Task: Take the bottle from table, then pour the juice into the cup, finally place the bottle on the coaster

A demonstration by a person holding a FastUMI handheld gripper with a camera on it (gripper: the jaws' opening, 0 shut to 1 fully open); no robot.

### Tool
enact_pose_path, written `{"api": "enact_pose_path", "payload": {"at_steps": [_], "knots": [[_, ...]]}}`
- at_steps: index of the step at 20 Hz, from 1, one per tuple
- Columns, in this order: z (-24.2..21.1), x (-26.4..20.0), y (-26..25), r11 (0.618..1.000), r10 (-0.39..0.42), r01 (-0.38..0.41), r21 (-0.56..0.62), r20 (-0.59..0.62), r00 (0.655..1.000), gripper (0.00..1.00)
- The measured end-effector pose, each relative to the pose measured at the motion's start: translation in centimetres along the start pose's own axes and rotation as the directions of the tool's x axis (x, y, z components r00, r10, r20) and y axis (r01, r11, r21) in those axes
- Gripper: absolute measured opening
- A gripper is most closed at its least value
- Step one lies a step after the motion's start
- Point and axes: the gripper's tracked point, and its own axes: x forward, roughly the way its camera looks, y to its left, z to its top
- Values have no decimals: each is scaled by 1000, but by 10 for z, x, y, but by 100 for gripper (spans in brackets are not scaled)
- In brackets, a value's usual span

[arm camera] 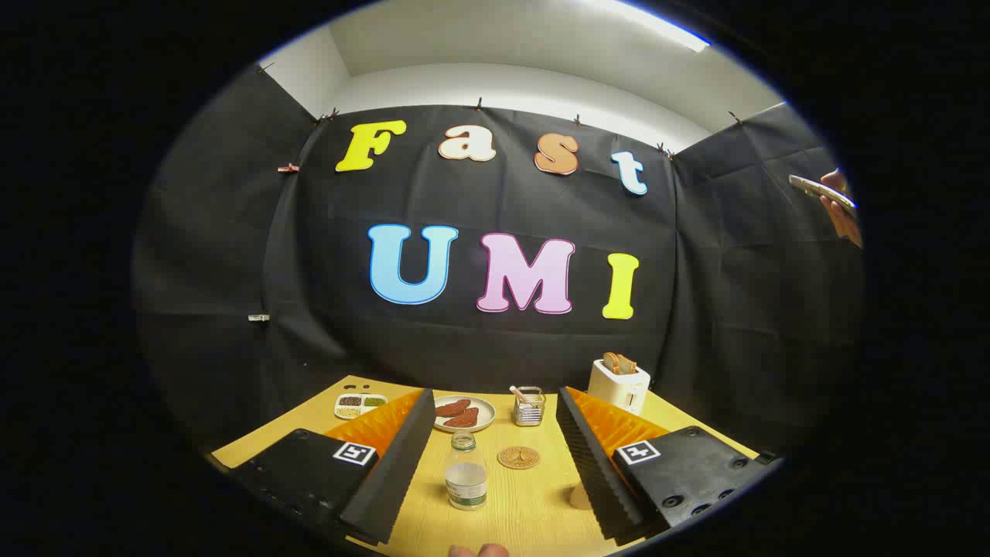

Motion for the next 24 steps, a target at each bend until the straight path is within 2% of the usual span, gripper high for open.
{"api": "enact_pose_path", "payload": {"at_steps": [16,20,24], "knots": [[-10,1,0,1000,-5,5,-8,-11,1000,96],[-1,0,9,999,32,-32,9,67,997,97],[-33,-1,6,1000,17,-17,17,38,999,96]]}}
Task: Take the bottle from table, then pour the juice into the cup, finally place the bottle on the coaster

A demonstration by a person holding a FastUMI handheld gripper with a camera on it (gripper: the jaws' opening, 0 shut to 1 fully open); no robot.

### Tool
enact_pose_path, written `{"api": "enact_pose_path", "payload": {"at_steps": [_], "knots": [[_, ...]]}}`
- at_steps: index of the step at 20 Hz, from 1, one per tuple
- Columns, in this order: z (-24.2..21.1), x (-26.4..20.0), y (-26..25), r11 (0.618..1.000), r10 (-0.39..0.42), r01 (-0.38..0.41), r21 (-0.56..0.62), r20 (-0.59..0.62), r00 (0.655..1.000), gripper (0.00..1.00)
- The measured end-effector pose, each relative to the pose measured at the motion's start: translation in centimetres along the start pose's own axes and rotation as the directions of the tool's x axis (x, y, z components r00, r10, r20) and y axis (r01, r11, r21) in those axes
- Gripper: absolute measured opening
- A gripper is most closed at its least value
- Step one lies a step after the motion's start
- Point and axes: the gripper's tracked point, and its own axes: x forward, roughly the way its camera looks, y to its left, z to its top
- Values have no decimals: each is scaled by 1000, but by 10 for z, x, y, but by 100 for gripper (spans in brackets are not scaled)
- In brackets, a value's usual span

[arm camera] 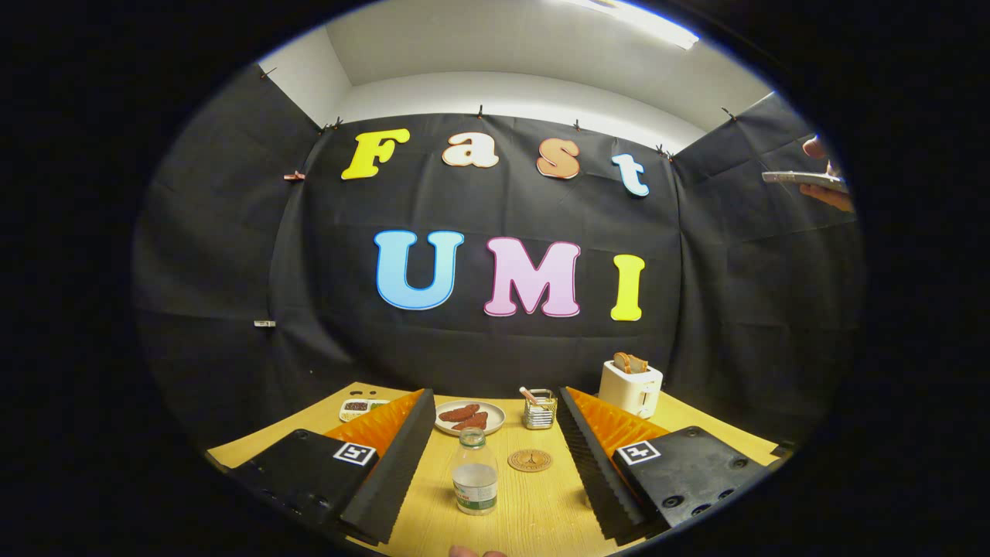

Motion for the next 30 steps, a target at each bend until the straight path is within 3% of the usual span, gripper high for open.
{"api": "enact_pose_path", "payload": {"at_steps": [4,8,18,30], "knots": [[-39,-2,8,1000,12,-13,-27,-45,999,96],[-77,3,16,1000,5,-4,17,-63,998,97],[-178,40,30,999,-24,28,32,-125,992,97],[-223,95,36,998,-33,39,43,-136,990,97]]}}
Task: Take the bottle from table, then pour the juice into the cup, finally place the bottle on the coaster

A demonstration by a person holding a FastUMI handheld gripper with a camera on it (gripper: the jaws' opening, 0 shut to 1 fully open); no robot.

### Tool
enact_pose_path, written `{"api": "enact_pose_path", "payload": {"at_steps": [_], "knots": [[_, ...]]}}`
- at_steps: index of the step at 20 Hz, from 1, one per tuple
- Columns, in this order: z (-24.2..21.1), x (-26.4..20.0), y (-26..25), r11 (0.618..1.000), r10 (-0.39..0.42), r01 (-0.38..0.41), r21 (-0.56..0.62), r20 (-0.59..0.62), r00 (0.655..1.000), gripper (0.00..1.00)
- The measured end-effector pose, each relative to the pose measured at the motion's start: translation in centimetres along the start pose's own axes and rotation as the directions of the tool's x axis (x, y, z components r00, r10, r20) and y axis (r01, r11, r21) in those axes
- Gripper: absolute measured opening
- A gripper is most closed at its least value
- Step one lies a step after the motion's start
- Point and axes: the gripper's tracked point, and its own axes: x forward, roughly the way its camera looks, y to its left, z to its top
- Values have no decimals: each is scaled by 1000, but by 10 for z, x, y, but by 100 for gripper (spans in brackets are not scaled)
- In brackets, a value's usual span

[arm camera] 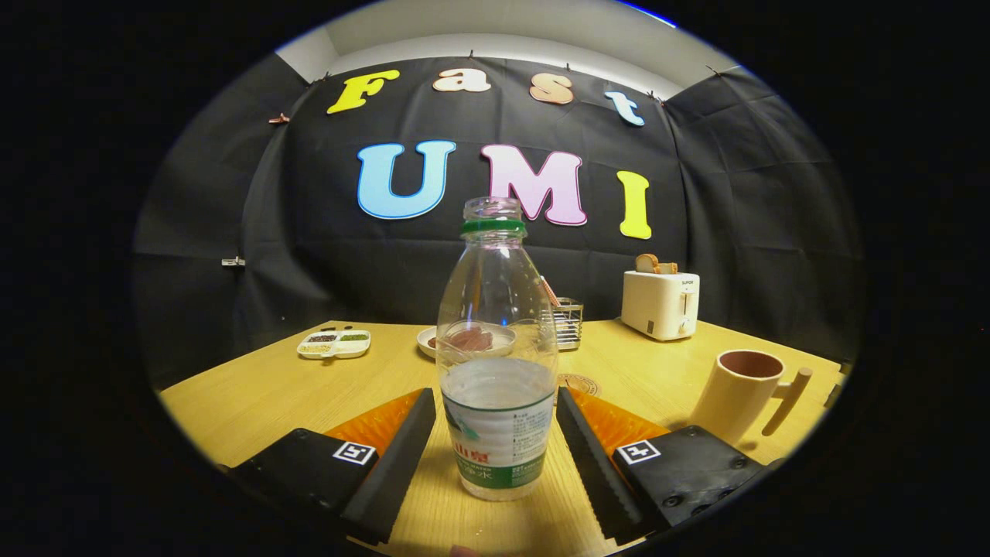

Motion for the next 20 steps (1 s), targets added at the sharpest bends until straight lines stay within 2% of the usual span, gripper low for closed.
{"api": "enact_pose_path", "payload": {"at_steps": [1,3,7,14,20], "knots": [[-1,1,3,1000,3,-3,2,1,1000,97],[0,8,1,1000,-2,2,2,-4,1000,77],[8,2,4,1000,-8,8,12,-20,1000,76],[43,-24,-3,993,-41,46,105,-51,998,76],[60,-41,-14,969,-34,56,239,-93,995,76]]}}
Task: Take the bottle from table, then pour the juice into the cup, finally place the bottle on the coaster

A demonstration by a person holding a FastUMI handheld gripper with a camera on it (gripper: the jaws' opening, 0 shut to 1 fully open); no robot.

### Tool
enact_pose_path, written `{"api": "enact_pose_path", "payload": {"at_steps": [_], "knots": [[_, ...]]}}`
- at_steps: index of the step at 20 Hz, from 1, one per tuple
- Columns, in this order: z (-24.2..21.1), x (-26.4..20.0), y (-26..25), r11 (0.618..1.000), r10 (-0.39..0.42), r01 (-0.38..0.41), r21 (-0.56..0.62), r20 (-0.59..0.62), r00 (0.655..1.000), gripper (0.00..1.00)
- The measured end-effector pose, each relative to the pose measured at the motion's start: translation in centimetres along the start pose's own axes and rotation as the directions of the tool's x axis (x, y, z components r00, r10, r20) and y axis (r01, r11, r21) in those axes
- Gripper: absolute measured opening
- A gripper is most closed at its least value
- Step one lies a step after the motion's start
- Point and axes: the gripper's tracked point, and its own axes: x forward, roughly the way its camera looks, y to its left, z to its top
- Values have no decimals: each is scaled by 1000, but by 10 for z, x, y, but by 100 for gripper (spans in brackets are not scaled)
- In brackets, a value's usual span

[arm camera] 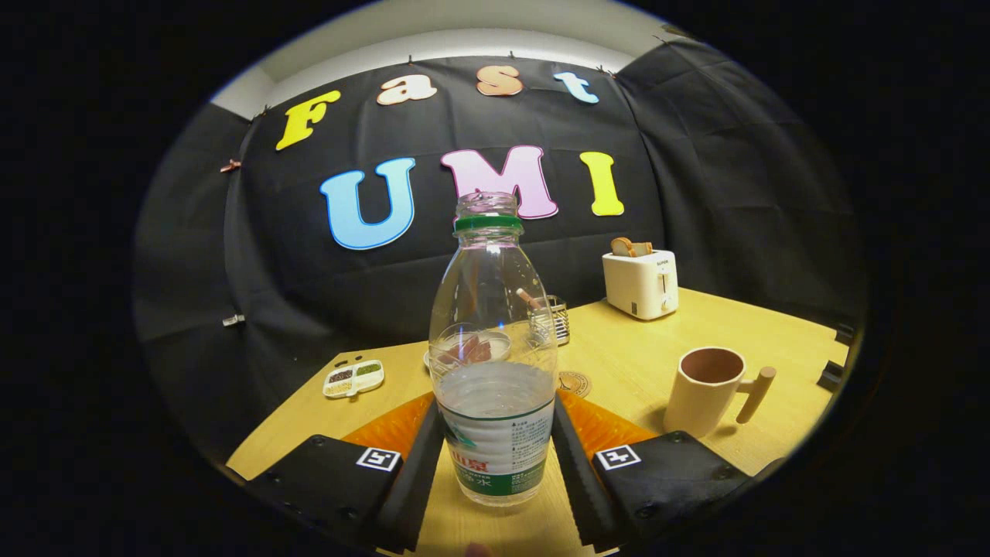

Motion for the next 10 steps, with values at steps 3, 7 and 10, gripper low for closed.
{"api": "enact_pose_path", "payload": {"at_steps": [3,7,10], "knots": [[-1,-2,-4,995,21,-18,102,-31,999,76],[7,-2,-17,965,38,-28,262,-31,999,76],[2,-1,-29,943,31,-11,332,-56,998,76]]}}
